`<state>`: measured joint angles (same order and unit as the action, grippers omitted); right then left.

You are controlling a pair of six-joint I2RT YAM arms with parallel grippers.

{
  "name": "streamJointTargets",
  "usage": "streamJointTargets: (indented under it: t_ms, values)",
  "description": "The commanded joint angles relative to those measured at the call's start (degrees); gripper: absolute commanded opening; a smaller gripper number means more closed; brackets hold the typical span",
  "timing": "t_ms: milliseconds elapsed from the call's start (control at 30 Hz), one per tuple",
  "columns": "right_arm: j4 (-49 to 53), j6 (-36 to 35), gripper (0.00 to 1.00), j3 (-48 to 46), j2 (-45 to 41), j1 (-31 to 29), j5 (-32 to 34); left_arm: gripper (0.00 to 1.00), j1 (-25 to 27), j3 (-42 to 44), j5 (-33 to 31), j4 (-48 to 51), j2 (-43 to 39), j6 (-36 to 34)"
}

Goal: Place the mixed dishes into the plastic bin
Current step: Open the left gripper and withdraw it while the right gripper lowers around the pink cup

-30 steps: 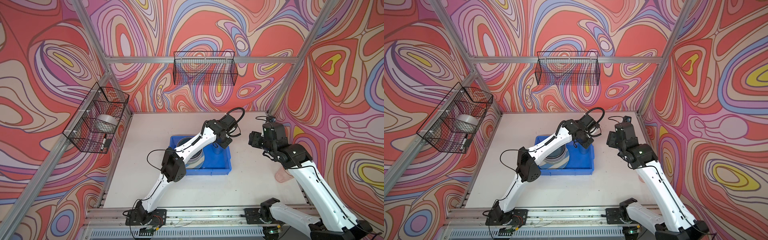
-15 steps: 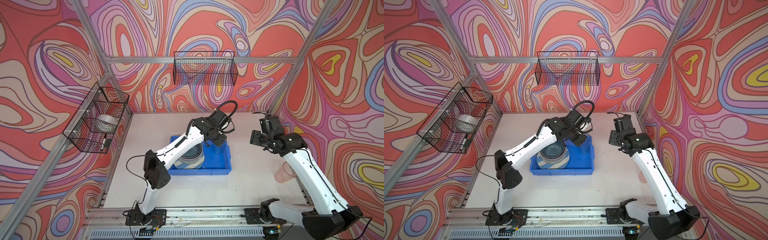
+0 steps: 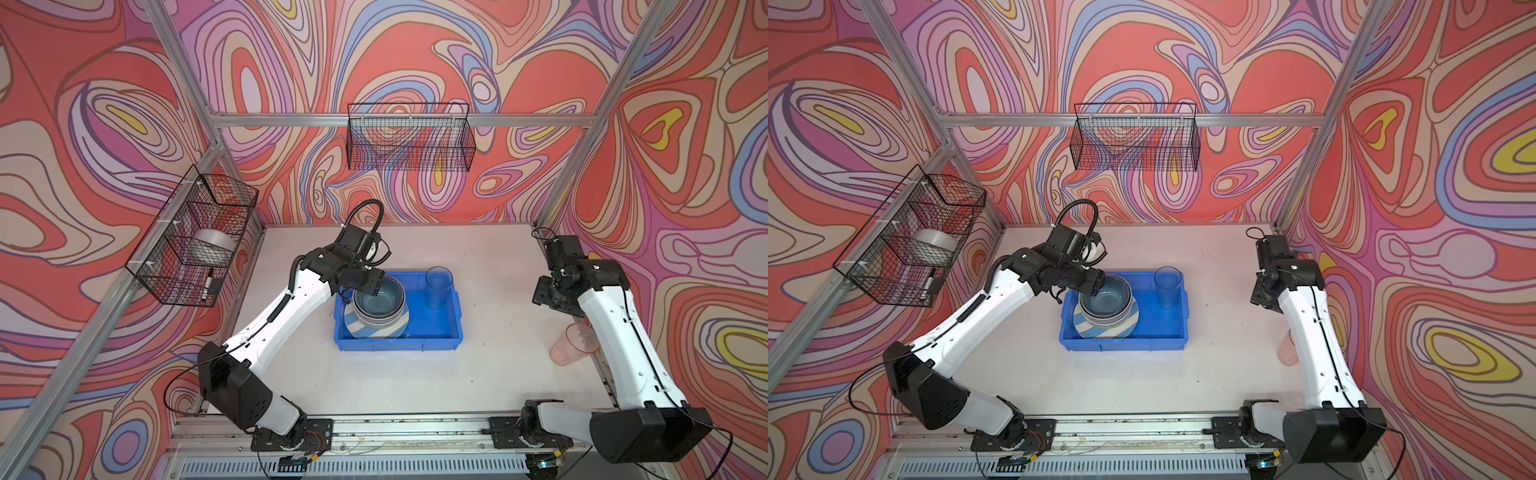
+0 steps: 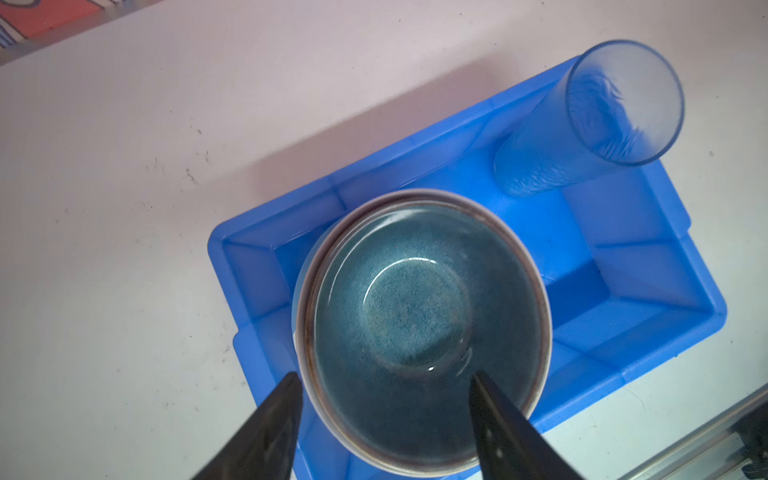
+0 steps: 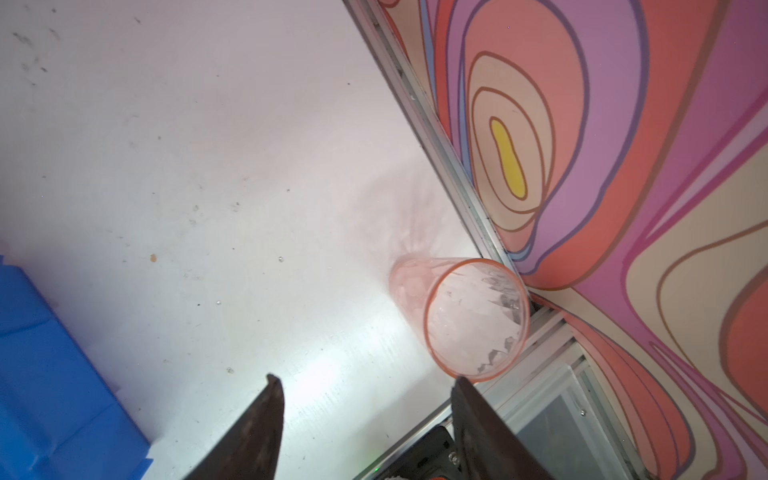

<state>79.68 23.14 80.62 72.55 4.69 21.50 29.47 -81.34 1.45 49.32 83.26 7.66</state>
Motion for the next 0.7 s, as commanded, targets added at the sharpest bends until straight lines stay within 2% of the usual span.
streamJointTargets:
  t_ms: [0, 167, 400, 667]
  values:
    - [2.2, -0.9, 0.55, 1.5, 1.4, 3.5, -1.3, 0.68, -3.9, 3.0, 0.6, -2.5, -4.0, 1.1]
    - [2.0, -0.7, 0.54, 1.4, 2.6, 6.8, -2.0, 0.69, -11.5, 7.6, 3.5, -3.4, -9.5, 1.2]
    - [-0.3, 0.1, 0.47, -3.4, 2.2, 13.8, -8.8, 0.69, -21.0, 9.7, 8.3, -2.2, -11.0, -1.3]
    - [-3.8, 2.9, 0.4, -7.7, 2.7, 15.9, -10.7, 0.7, -25.1, 10.8, 10.7, -2.9, -10.7, -2.5]
